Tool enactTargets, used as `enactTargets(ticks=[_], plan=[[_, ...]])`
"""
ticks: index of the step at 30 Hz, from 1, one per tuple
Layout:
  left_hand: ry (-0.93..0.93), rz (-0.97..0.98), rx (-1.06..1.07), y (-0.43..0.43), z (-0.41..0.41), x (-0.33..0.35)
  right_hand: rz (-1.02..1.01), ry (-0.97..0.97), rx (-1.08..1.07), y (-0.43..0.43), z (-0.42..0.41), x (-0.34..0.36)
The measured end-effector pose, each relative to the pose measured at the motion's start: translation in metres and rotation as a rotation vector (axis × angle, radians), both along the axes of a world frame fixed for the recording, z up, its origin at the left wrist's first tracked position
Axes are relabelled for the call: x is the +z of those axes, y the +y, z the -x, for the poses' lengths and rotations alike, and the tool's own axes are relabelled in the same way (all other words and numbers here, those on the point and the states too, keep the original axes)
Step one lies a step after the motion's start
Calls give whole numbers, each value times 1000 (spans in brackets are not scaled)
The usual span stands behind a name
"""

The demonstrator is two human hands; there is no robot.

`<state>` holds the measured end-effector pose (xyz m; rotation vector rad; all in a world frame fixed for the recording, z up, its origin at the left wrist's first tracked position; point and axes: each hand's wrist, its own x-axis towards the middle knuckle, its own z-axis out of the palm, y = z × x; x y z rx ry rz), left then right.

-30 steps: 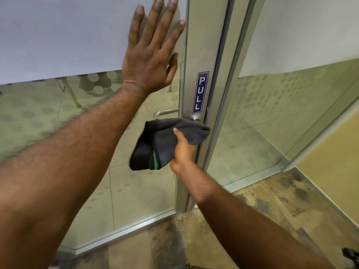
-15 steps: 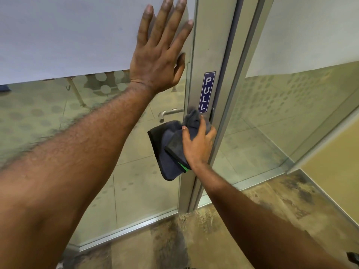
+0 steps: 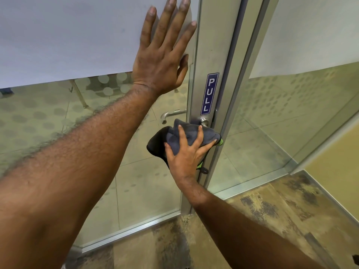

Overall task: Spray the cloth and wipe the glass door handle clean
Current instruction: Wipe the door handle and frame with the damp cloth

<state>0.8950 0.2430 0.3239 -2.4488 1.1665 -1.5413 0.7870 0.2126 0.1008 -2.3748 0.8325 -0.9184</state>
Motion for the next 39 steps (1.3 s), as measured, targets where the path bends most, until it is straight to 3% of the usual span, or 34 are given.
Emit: enactTargets(ticks=[11, 21, 24, 27, 34, 39], plan=[[1, 4, 7, -2, 0, 0, 461, 131, 152, -34, -5, 25], [-22, 9, 12, 1, -1, 1, 644, -37, 390, -73, 3, 12], [-38, 7, 17, 2, -1, 0, 520, -15, 366, -78, 9, -4], [-30, -2, 20, 1, 0, 0, 267, -81, 358, -76, 15, -14], [-9, -13, 26, 1, 1, 1, -466, -417, 250, -58, 11, -1], [-2, -17, 22, 0, 2, 1, -835, -616, 63, -51, -4, 19]])
